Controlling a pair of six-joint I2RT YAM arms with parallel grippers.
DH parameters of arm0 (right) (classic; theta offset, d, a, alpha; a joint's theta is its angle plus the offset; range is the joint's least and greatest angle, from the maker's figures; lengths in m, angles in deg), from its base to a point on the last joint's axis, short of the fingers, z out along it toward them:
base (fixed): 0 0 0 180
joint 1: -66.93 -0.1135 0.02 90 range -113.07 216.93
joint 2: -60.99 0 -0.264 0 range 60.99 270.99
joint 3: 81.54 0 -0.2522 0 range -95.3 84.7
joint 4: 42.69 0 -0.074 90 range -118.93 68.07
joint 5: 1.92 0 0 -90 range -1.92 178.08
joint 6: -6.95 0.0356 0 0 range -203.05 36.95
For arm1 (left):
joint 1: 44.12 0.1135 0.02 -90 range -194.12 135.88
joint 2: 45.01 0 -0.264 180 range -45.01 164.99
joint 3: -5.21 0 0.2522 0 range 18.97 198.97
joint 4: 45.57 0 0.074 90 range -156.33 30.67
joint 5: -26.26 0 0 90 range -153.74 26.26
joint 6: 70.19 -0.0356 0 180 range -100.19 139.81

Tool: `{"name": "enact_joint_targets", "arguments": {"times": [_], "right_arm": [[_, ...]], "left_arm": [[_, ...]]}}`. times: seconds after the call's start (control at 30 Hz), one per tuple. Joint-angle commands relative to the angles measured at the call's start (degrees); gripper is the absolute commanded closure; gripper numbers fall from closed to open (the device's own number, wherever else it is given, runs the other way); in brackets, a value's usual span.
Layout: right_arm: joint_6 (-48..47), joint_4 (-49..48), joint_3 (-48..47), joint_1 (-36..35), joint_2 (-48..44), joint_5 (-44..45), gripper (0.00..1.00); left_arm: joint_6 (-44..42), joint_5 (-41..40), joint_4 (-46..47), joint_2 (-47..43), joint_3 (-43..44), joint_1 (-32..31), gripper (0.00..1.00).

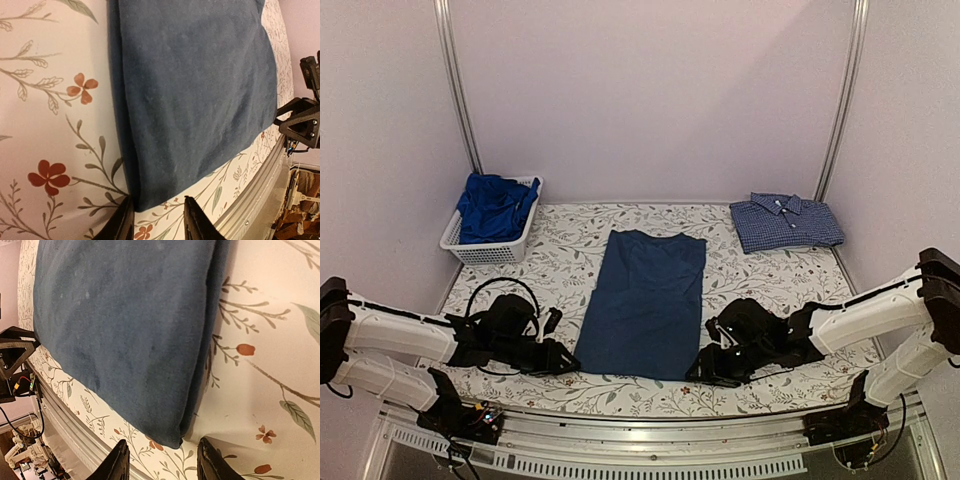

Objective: Fold and stack the mixed laundry pile
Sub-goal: Pick up the 2/3-rectangle-folded T-shirt from the center of the board.

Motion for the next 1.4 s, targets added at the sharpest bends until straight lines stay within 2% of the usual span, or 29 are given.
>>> {"name": "enact_joint_targets", "arguments": {"times": [0.0,0.13,0.43,0.5,0.73,0.97,1.07,1.1,1.2,1.37], "right_arm": [[-1.0,10.0,1.6,1.0,0.9,5.2,0.55],[-2.7,8.5,-0.8,1.0,4.8,4.1,0.61],[-2.6,7.1,0.5,1.0,5.2,2.3,0.92],[-2.9,6.4,0.5,0.9,5.3,1.6,0.99],[-3.0,7.2,0.4,0.4,4.5,1.5,1.0],[-2.7,7.4,2.1,0.2,2.3,0.9,1.0],[-2.9,7.1,2.2,0.2,2.4,1.0,1.0],[-2.8,7.1,2.2,0.2,2.5,0.9,1.0],[-2.8,6.8,2.3,0.2,2.6,0.8,1.0],[-2.8,6.7,2.3,0.2,2.7,0.7,1.0]], "left_arm": [[0.3,-0.1,-6.0,1.1,-2.0,-1.1,0.66],[0.1,-0.1,-6.0,1.7,-1.7,-1.4,0.66],[1.1,-0.2,-8.2,-0.8,-2.5,-1.4,0.71],[0.7,-0.3,-8.0,-0.6,-2.1,-1.4,0.76],[0.1,-0.3,-6.8,-0.1,-1.7,-1.7,1.0],[0.3,-0.6,-8.6,-2.8,-1.5,-2.3,1.0],[0.6,-2.0,-9.9,-3.0,-1.1,-2.3,0.78],[0.6,-2.1,-9.8,-3.0,-1.1,-2.3,0.75],[0.5,-1.5,-7.7,-1.2,-0.9,-2.3,0.72],[-1.1,-1.2,-5.3,2.8,0.6,-2.4,0.72]]}}
